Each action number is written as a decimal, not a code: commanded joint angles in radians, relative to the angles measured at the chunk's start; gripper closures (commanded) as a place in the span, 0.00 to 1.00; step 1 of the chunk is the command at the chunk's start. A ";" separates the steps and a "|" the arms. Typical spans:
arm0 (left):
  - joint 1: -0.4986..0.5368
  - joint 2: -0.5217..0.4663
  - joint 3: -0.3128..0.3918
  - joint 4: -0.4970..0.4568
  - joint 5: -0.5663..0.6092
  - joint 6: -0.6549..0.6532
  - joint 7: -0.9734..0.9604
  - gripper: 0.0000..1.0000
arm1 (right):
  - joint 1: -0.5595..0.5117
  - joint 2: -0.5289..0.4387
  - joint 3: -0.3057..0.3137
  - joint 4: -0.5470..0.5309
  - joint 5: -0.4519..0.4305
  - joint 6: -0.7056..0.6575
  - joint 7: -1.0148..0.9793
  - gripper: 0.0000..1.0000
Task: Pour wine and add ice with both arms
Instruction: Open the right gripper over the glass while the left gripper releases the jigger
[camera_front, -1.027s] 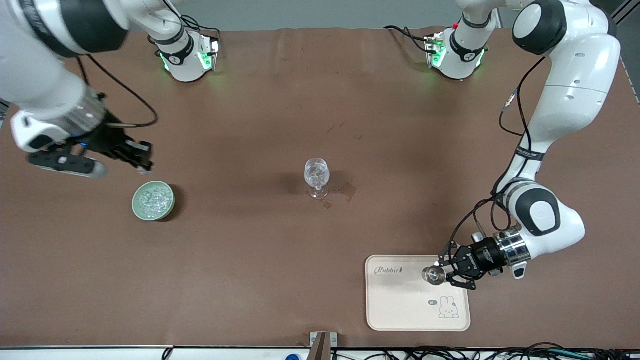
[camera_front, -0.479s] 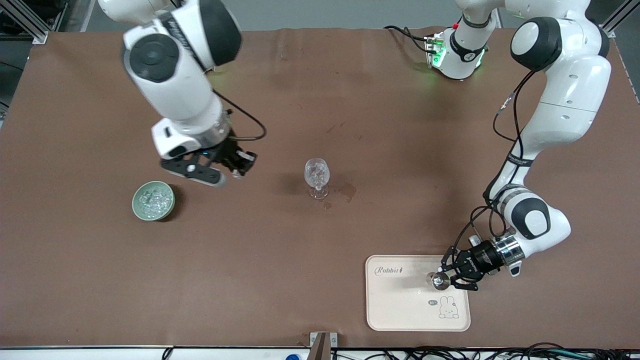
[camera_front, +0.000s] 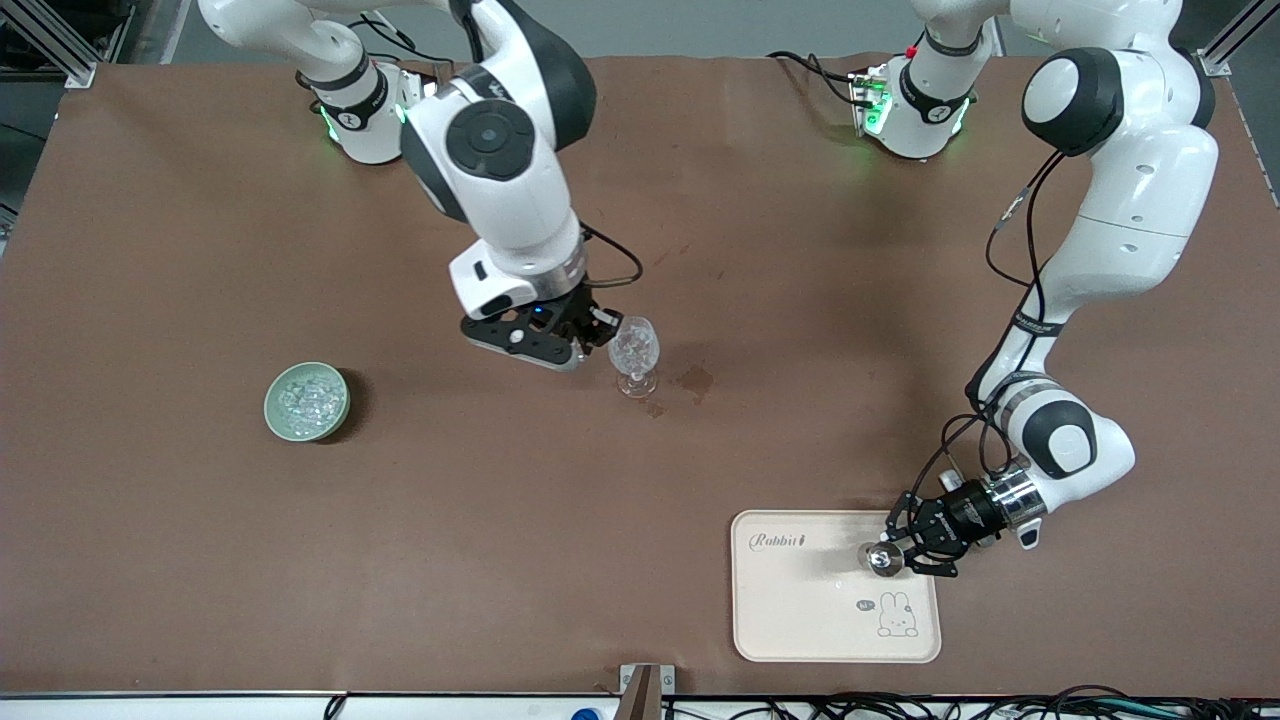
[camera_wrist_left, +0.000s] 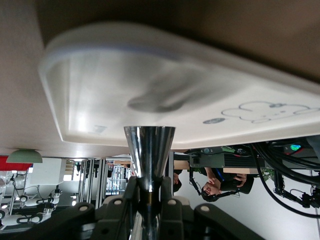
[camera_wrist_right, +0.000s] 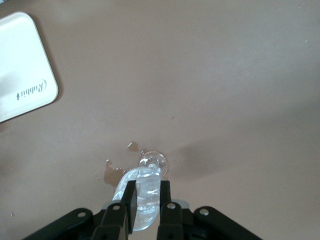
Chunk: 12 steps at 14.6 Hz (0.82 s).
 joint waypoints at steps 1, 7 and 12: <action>0.000 0.016 -0.002 0.019 -0.024 -0.005 0.042 0.90 | 0.037 0.049 -0.012 0.046 -0.009 -0.003 0.035 0.97; 0.006 0.012 0.000 0.011 -0.007 -0.005 0.073 0.29 | 0.088 0.104 -0.012 0.043 -0.013 -0.005 0.040 0.96; 0.029 -0.053 0.015 -0.021 0.122 -0.007 0.046 0.00 | 0.097 0.107 -0.012 0.040 -0.013 -0.005 0.034 0.88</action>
